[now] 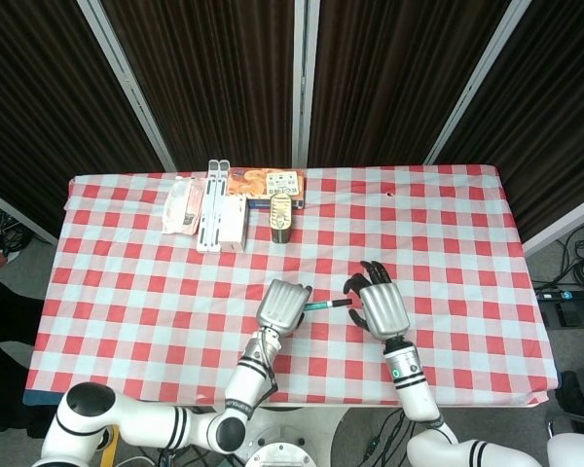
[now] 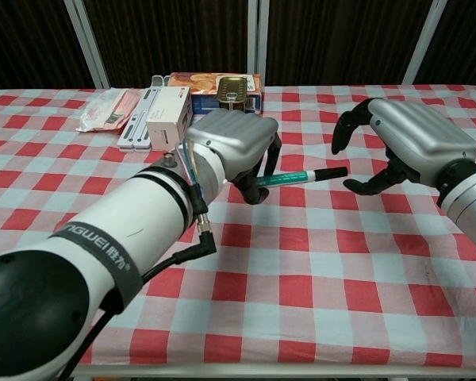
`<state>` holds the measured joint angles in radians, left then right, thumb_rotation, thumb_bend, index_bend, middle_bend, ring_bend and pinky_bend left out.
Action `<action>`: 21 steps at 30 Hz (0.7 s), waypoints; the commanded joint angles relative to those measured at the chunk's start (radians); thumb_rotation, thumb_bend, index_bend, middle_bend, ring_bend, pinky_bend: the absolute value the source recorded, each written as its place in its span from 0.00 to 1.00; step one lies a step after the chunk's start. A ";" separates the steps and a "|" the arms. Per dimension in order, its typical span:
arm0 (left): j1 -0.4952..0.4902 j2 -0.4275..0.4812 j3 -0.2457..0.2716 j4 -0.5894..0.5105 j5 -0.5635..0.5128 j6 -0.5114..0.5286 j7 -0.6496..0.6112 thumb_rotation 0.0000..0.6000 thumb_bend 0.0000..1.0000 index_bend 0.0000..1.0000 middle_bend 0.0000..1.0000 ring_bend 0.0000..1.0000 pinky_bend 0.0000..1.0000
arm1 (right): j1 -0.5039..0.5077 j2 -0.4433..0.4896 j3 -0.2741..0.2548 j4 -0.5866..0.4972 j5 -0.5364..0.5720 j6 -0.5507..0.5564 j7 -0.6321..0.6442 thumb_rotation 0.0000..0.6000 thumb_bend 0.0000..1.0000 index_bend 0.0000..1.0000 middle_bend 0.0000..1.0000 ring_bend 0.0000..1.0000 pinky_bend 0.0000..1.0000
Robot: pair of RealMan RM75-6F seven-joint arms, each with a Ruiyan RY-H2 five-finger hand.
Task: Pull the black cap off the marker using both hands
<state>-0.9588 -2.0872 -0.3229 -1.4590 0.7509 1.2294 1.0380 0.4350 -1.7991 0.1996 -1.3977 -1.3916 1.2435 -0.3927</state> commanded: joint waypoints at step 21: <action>-0.011 -0.002 0.006 -0.008 -0.016 0.018 0.011 1.00 0.39 0.53 0.56 0.97 0.90 | 0.030 -0.069 -0.011 0.079 0.007 0.016 0.028 1.00 0.14 0.53 0.47 0.21 0.17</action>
<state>-0.9693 -2.0886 -0.3174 -1.4667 0.7351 1.2471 1.0490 0.4642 -1.8668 0.1884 -1.3198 -1.3857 1.2598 -0.3655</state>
